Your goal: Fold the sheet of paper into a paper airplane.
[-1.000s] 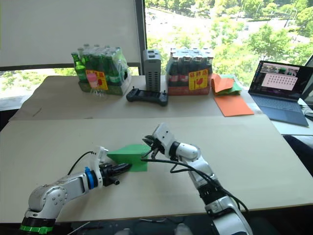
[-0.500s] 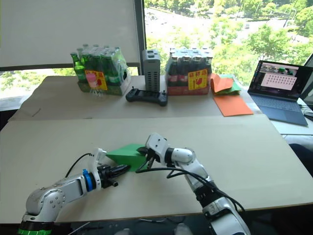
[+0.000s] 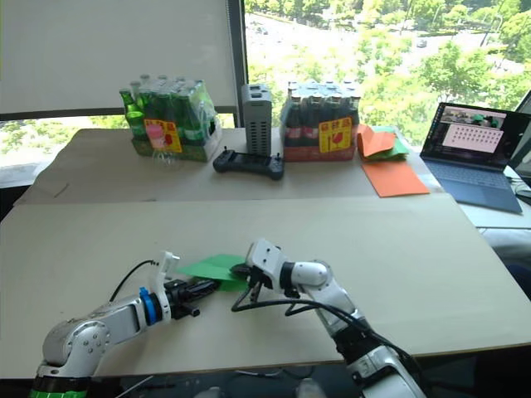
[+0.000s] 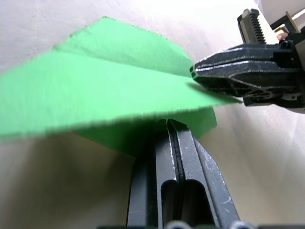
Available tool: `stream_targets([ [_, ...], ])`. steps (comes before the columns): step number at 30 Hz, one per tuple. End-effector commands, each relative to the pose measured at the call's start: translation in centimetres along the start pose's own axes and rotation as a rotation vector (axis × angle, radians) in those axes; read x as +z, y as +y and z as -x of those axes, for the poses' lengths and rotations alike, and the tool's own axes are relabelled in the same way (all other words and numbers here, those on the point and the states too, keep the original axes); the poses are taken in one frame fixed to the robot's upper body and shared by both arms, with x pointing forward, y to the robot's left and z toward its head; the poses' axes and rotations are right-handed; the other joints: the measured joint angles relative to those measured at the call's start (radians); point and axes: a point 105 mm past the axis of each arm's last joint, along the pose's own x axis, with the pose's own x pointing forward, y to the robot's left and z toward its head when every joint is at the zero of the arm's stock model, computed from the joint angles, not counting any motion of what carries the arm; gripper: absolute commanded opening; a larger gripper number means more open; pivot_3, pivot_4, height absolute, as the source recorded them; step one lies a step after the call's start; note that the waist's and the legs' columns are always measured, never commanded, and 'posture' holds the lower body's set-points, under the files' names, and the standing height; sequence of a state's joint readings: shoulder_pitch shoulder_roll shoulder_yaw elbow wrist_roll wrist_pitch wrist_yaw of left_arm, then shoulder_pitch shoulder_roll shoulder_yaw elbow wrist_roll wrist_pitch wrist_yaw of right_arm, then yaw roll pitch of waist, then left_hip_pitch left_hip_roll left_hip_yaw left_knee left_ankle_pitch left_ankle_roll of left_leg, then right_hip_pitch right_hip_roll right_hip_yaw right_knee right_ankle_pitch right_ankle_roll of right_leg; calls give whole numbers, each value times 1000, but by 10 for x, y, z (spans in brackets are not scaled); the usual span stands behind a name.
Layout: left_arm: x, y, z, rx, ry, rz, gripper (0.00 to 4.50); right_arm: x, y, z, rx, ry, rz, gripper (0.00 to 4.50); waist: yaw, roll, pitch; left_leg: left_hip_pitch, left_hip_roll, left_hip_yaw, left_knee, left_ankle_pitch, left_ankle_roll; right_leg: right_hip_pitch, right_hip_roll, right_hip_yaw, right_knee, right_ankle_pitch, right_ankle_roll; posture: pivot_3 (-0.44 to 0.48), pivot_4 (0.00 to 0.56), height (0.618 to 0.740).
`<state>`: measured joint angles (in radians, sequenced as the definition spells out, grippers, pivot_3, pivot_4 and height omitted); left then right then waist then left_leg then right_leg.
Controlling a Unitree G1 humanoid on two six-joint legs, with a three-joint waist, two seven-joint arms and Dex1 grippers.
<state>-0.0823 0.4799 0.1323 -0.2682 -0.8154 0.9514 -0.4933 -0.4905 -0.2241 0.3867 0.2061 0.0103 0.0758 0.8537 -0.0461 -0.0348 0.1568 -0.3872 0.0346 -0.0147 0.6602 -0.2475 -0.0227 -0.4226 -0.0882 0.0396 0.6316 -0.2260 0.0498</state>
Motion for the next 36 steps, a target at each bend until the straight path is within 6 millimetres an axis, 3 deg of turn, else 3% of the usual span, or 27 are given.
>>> stream_targets([
  [1,1,0,9,6,6,-6,0,10,1,0,12,-18,36,26,1,0,0,0,0,0,0,0,0,0,0,0,0,0,0,0,150,727],
  [11,2,-8,32,-8,0,13,0,3,3,-2,24,14,53,26,1,0,0,0,0,0,0,0,0,0,0,0,0,0,0,0,150,727],
  [18,22,-12,48,-44,-92,70,0,-1,3,-1,31,30,59,26,3,0,0,0,0,0,0,0,0,0,0,0,0,0,0,0,150,727],
  [22,28,0,43,11,-101,65,0,-2,3,-1,35,38,62,26,4,0,0,0,0,0,0,0,0,0,0,0,0,0,0,0,150,727],
  [26,16,14,34,69,-42,48,0,-1,4,-2,37,36,63,26,3,0,0,0,0,0,0,0,0,0,0,0,0,0,0,0,150,727],
  [36,1,22,18,83,-2,35,0,-2,0,5,7,42,58,26,7,0,0,1,0,0,0,0,0,1,0,0,0,0,0,0,150,727],
])
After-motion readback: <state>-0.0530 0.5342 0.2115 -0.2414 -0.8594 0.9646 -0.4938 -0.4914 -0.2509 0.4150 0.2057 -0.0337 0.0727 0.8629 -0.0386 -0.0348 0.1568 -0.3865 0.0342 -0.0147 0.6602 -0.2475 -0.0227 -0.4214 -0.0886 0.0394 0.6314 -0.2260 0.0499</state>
